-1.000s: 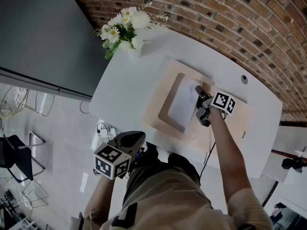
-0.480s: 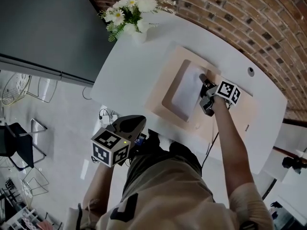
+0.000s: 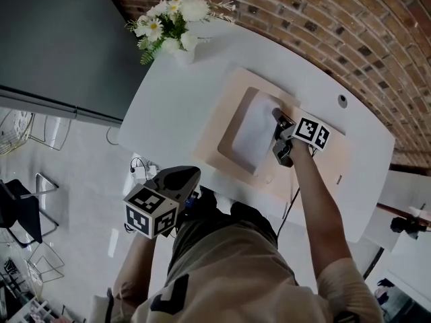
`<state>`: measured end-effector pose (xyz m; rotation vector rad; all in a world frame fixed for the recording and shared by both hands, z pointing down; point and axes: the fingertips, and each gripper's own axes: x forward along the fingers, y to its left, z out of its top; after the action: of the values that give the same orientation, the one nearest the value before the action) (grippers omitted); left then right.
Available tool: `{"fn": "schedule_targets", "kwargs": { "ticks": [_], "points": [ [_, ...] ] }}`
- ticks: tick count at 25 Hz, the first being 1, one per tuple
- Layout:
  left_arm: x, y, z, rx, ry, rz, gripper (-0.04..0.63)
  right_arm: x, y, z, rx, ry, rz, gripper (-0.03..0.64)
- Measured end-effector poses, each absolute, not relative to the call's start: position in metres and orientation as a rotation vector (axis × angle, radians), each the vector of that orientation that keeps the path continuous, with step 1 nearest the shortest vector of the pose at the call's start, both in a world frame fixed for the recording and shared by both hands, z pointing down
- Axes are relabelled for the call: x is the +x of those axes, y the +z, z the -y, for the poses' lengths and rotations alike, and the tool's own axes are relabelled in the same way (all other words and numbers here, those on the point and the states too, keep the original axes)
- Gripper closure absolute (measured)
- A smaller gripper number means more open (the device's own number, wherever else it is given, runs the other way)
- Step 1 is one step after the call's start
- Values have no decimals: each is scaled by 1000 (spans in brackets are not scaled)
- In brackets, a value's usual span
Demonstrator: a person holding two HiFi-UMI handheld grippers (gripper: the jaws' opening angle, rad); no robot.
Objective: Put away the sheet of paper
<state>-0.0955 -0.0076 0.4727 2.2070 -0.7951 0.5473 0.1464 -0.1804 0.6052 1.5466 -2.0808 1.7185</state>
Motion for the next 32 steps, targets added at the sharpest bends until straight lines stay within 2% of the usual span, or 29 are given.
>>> {"fn": "schedule_targets", "kwargs": {
  "ticks": [14,32],
  "points": [
    [-93,473,9,2207,557,784,578,140,602,186,1550,1810,2094,594],
    [-97,472,8,2204,557,798,578,139,602,187,1533,1738,2105,594]
  ]
}}
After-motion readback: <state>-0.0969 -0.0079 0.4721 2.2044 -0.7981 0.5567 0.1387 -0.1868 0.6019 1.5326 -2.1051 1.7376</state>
